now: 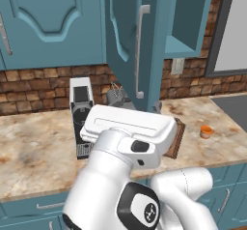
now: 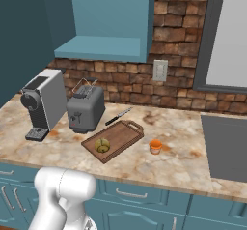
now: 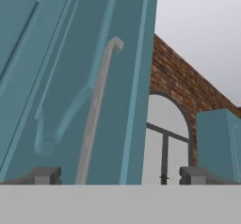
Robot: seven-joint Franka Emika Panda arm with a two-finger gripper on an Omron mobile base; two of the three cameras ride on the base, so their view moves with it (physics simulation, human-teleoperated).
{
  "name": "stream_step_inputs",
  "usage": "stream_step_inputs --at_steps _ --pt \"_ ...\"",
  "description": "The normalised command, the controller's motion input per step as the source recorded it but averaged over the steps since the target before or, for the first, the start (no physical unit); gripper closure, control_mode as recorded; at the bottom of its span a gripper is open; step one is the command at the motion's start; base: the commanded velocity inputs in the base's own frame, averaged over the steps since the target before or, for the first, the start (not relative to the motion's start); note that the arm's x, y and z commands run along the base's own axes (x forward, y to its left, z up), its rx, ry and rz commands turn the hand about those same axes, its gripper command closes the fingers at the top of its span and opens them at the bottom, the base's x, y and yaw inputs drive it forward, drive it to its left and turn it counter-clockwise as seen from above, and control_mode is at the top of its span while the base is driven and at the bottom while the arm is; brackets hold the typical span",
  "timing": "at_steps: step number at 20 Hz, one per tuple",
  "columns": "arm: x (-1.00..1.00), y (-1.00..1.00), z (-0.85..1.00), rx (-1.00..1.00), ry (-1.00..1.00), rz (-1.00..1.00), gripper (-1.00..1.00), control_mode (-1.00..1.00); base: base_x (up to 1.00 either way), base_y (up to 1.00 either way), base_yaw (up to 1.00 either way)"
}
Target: Pick the bread, place it on the cutting board, pick the jam, place it on the counter, and close the cabinet.
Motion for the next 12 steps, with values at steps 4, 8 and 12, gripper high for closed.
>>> stream_step_inputs --at_steps 4,8,12 --pt "0.07 0.0 -0.03 0.0 0.0 -0.02 -1.0 -1.0 0.0 0.0 0.0" --pt "0.08 0.0 0.0 0.0 0.0 -0.03 -1.0 -1.0 0.0 0.0 0.0" --pt "0.08 0.0 0.0 0.0 -0.01 -0.04 -1.0 -1.0 0.0 0.0 0.0"
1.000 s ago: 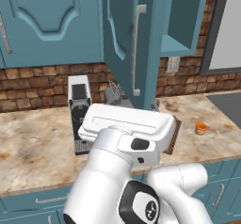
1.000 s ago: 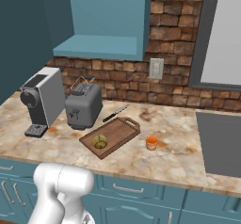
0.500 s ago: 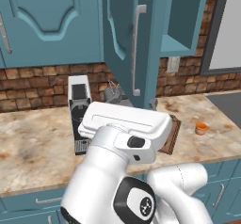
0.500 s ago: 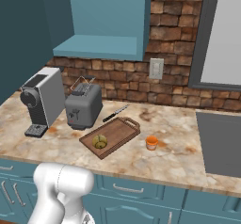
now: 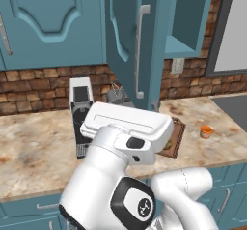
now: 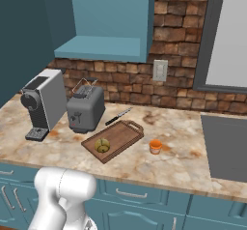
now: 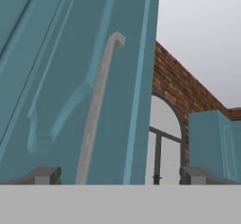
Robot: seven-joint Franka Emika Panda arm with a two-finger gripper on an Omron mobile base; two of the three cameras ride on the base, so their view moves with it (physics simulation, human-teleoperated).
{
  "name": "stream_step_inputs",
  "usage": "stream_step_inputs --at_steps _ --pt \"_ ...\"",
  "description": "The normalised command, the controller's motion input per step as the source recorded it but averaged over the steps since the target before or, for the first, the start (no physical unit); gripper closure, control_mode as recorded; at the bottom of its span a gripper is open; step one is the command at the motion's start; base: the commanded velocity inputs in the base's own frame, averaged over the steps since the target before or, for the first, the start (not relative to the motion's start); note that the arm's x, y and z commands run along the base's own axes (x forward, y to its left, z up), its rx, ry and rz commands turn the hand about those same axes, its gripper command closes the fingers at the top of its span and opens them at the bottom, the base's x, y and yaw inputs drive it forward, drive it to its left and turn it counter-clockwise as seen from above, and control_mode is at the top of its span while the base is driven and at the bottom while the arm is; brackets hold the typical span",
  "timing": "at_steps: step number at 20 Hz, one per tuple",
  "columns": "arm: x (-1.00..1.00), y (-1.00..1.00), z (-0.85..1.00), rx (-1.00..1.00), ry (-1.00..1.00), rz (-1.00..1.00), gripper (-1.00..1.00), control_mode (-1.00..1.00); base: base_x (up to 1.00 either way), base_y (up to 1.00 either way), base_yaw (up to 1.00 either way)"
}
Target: Pick the bread, place it on the cutting board, pick the jam, place it on the counter, and close the cabinet.
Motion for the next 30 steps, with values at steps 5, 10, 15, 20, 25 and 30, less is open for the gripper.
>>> stream_step_inputs --at_steps 5,10,15,20,25,30 --pt "0.03 0.0 0.0 0.0 -0.02 -0.04 -1.0 -1.0 0.0 0.0 0.0" --pt "0.04 0.0 0.0 0.0 -0.03 -0.05 -1.0 -1.0 0.0 0.0 0.0" --pt "0.03 0.0 0.0 0.0 -0.03 -0.07 -1.0 -1.0 0.0 0.0 0.0" --pt "0.08 -0.04 0.0 0.0 -0.03 -0.07 -1.0 -1.0 0.0 0.0 0.0" --pt "0.13 0.0 0.0 0.0 -0.02 -0.06 -1.0 -1.0 0.0 0.0 0.0" --pt "0.13 0.0 0.0 0.0 -0.02 -0.05 -1.0 -1.0 0.0 0.0 0.0"
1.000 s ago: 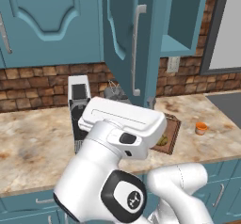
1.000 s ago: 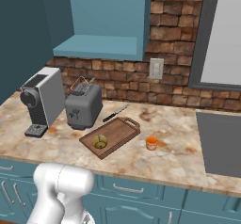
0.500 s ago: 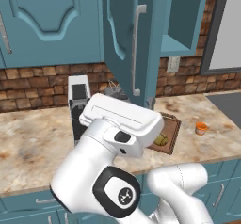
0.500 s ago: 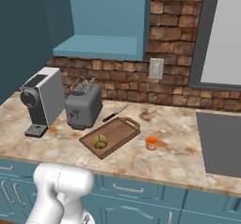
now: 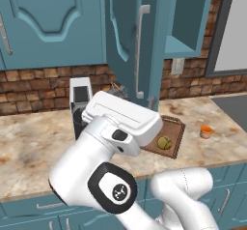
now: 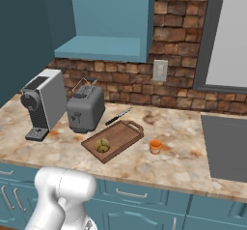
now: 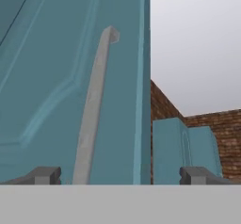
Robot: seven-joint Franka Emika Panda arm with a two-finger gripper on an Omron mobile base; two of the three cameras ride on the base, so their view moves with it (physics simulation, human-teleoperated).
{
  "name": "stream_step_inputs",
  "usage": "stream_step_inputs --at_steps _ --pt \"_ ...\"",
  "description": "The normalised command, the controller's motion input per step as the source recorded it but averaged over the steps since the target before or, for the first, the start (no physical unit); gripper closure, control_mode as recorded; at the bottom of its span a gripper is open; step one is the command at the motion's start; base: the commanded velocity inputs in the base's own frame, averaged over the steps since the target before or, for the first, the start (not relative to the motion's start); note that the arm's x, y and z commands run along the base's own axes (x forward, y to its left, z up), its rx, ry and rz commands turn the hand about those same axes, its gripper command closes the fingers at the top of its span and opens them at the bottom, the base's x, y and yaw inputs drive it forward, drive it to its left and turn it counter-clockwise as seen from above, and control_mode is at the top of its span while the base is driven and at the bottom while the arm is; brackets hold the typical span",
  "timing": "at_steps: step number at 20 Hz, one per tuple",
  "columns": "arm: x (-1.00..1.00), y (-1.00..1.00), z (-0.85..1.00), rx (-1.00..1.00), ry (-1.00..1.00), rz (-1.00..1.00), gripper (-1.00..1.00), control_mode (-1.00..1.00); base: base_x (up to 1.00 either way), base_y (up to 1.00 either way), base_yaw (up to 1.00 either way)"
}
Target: Pick the bread, place it on the cutting board, pick the jam, place it on the counter, and close the cabinet.
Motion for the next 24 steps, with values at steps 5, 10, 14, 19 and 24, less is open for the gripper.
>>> stream_step_inputs --at_steps 5,10,14,19,24 --pt "0.01 -0.12 0.0 0.0 0.0 -0.01 -1.0 -1.0 0.0 0.0 0.0" --pt "0.0 -0.16 0.0 0.0 0.0 0.0 -1.0 -1.0 0.0 0.0 0.0" --pt "0.0 -0.15 0.0 0.0 0.0 0.0 -1.0 -1.0 0.0 0.0 0.0" --pt "0.0 -0.11 0.0 0.0 0.0 0.0 -1.0 -1.0 0.0 0.0 0.0" --pt "0.01 -0.04 -0.03 0.0 0.0 0.0 -1.0 -1.0 0.0 0.0 0.0"
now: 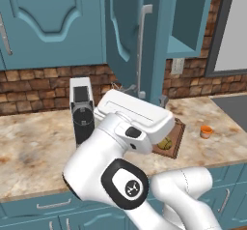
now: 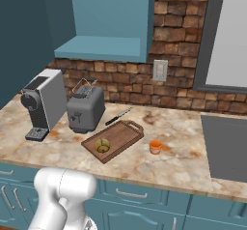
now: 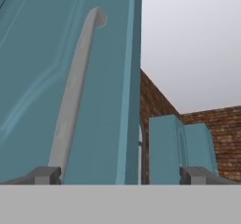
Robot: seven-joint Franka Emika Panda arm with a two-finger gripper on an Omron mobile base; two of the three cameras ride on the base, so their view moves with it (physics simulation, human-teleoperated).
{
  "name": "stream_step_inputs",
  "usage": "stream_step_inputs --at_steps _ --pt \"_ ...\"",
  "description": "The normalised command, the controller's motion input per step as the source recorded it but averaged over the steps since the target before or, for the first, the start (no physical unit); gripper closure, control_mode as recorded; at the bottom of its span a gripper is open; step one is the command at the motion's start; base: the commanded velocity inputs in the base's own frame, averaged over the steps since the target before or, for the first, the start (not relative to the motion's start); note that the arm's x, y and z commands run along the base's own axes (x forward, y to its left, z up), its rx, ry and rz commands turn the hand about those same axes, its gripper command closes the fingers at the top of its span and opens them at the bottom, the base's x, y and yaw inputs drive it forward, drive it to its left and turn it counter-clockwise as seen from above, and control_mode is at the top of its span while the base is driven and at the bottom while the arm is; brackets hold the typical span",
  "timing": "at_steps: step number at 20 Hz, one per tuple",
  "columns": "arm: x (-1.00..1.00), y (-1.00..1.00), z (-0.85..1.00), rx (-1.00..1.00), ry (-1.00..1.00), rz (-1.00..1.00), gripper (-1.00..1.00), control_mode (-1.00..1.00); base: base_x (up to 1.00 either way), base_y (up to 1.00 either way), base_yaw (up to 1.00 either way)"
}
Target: Pick the bread, place it on the cutting board, pick the jam, place it on the counter, and close the cabinet.
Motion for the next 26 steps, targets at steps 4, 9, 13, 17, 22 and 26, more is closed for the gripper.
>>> stream_step_inputs --at_steps 4,9,13,17,22,26 --pt "0.03 0.0 -0.07 0.0 0.0 -0.01 -1.0 -1.0 0.0 0.0 0.0" --pt "0.11 -0.06 0.0 0.0 0.0 -0.03 -1.0 -1.0 0.0 0.0 0.0" --pt "0.14 -0.17 0.0 0.0 0.0 -0.03 -1.0 -1.0 0.0 0.0 0.0" --pt "0.17 -0.21 0.0 0.0 0.0 -0.03 -1.0 -1.0 0.0 0.0 0.0" --pt "0.16 -0.31 0.0 0.0 0.0 -0.01 -1.0 -1.0 0.0 0.0 0.0" --pt "0.13 -0.38 0.0 0.0 0.0 0.0 -1.0 -1.0 0.0 0.0 0.0"
